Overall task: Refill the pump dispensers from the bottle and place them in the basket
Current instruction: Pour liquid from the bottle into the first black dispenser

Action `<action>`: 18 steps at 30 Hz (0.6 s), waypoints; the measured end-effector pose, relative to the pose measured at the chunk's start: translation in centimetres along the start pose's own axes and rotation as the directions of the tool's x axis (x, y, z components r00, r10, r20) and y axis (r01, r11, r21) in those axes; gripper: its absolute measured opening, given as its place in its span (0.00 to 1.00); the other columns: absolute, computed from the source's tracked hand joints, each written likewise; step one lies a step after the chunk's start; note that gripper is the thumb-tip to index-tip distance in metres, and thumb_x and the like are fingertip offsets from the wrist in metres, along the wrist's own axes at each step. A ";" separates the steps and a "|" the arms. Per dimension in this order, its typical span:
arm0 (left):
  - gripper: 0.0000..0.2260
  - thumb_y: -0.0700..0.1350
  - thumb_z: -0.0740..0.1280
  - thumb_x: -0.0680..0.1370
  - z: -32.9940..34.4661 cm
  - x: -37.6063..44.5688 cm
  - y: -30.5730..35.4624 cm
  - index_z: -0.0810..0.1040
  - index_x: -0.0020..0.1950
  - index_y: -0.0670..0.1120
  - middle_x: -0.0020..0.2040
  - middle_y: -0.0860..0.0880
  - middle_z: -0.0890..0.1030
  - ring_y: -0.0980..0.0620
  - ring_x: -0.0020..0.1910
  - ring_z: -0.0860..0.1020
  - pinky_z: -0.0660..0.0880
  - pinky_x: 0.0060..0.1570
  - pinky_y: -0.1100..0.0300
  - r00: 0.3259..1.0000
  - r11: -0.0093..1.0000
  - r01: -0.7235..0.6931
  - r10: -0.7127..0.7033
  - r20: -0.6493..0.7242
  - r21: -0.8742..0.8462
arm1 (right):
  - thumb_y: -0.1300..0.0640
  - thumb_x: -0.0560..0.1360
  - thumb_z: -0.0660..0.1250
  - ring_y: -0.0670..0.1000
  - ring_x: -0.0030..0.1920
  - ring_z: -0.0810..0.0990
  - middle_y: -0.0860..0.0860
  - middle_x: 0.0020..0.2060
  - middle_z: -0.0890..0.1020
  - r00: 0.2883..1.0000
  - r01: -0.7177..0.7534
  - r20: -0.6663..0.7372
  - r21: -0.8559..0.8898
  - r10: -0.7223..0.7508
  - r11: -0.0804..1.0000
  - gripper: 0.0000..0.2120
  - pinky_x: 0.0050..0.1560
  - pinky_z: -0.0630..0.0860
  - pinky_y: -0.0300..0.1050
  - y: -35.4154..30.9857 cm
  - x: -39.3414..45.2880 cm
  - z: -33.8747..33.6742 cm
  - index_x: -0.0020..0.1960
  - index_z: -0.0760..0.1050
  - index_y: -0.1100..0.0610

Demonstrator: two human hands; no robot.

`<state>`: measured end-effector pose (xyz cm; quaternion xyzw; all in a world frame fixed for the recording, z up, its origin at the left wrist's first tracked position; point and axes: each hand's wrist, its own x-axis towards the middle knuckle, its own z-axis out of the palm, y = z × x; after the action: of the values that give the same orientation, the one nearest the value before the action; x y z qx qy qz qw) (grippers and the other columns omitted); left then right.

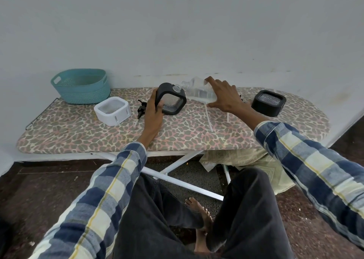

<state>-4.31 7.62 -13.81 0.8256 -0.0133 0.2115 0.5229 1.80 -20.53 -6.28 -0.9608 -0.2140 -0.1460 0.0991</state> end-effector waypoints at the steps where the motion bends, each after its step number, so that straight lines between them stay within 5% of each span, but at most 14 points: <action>1: 0.25 0.46 0.57 0.90 0.0 0.0 -0.1 0.56 0.88 0.46 0.85 0.45 0.63 0.46 0.83 0.63 0.63 0.80 0.55 1.000 1.000 -0.002 0.002 0.001 0.002 | 0.49 0.70 0.82 0.61 0.56 0.76 0.54 0.60 0.79 1.000 -0.002 0.004 -0.007 0.002 1.000 0.37 0.57 0.73 0.63 0.0 0.0 0.0 0.70 0.62 0.47; 5: 0.25 0.45 0.58 0.90 0.1 0.2 -0.4 0.56 0.87 0.45 0.85 0.45 0.63 0.45 0.83 0.63 0.63 0.82 0.48 1.000 1.000 0.003 -0.003 0.003 0.001 | 0.50 0.70 0.82 0.62 0.57 0.76 0.55 0.61 0.79 1.000 -0.006 0.014 -0.024 0.006 1.000 0.38 0.57 0.73 0.63 0.1 0.0 -0.1 0.71 0.62 0.47; 18: 0.25 0.45 0.58 0.90 0.1 0.3 -0.7 0.58 0.87 0.47 0.84 0.45 0.65 0.45 0.82 0.65 0.65 0.81 0.49 1.000 1.000 -0.009 0.009 -0.014 -0.016 | 0.49 0.70 0.82 0.62 0.57 0.76 0.55 0.61 0.78 1.000 -0.003 0.022 -0.072 0.005 0.997 0.40 0.57 0.73 0.63 -0.1 0.4 -0.8 0.73 0.62 0.47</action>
<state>-3.87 7.91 -14.37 0.8199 -0.0151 0.2193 0.5287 1.85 -20.48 -5.38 -0.9657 -0.2077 -0.1426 0.0626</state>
